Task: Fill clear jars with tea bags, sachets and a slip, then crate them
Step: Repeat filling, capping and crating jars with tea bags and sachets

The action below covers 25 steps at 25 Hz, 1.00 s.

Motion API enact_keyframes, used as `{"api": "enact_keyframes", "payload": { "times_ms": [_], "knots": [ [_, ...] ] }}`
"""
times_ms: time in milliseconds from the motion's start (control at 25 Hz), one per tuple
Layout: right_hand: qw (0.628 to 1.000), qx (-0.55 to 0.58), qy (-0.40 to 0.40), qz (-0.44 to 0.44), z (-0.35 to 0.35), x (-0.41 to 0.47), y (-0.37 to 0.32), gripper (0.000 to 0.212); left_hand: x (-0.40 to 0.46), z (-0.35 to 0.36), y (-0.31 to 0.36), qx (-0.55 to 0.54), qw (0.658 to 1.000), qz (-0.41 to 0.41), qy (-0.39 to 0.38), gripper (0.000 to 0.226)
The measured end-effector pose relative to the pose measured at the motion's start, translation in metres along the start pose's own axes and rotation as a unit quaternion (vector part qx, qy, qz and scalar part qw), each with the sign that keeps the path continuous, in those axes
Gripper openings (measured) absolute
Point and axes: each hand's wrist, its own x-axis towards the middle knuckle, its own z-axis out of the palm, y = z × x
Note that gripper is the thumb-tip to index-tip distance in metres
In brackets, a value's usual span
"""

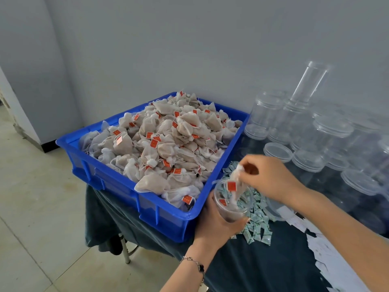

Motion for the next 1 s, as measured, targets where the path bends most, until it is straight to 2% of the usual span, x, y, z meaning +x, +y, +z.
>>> {"api": "enact_keyframes", "payload": {
  "times_ms": [80, 120, 200, 280, 360, 480, 560, 640, 720, 800, 880, 1000],
  "knots": [
    [0.993, -0.071, -0.093, 0.017, 0.006, -0.011, 0.001, 0.015, 0.000, 0.001, -0.001, 0.003, 1.000, 0.003, -0.001, 0.109],
    [0.992, -0.084, -0.093, 0.006, 0.012, -0.012, -0.001, 0.021, -0.001, 0.000, 0.001, 0.008, 1.000, 0.010, 0.002, 0.109],
    [0.998, -0.046, -0.035, -0.035, 0.020, -0.009, -0.017, 0.022, 0.000, -0.002, 0.005, 0.005, 0.999, 0.029, 0.018, 0.105],
    [0.997, -0.011, -0.011, -0.082, 0.030, 0.002, -0.038, 0.019, 0.000, -0.001, 0.006, 0.004, 0.998, 0.045, 0.038, 0.078],
    [0.992, -0.006, -0.052, -0.116, 0.046, 0.014, -0.055, 0.022, -0.001, -0.003, 0.008, 0.042, 0.998, 0.041, 0.029, 0.052],
    [0.979, -0.051, -0.153, -0.123, 0.072, 0.026, -0.071, 0.030, -0.004, -0.007, 0.004, 0.156, 0.986, 0.053, -0.026, 0.029],
    [0.977, -0.070, -0.156, -0.124, 0.079, 0.030, -0.074, 0.027, -0.005, -0.010, 0.004, 0.144, 0.988, 0.023, -0.040, 0.016],
    [0.986, -0.011, -0.117, -0.118, 0.071, 0.030, -0.074, 0.019, -0.002, -0.009, 0.004, 0.083, 0.996, 0.016, -0.038, 0.036],
    [0.990, 0.045, -0.063, -0.116, 0.051, 0.027, -0.072, 0.013, -0.002, -0.008, 0.007, 0.032, 0.998, 0.055, 0.000, 0.060],
    [0.990, 0.090, 0.003, -0.108, 0.026, 0.019, -0.065, 0.007, -0.001, -0.006, 0.011, -0.028, 0.997, 0.070, 0.029, 0.074],
    [0.991, 0.086, 0.045, -0.095, 0.008, 0.009, -0.053, 0.006, 0.000, -0.005, 0.010, -0.049, 0.997, 0.056, 0.037, 0.082],
    [0.999, 0.003, -0.002, -0.045, 0.003, -0.002, -0.030, 0.010, 0.000, -0.002, 0.007, -0.015, 0.999, 0.037, 0.032, 0.092]
  ]
}}
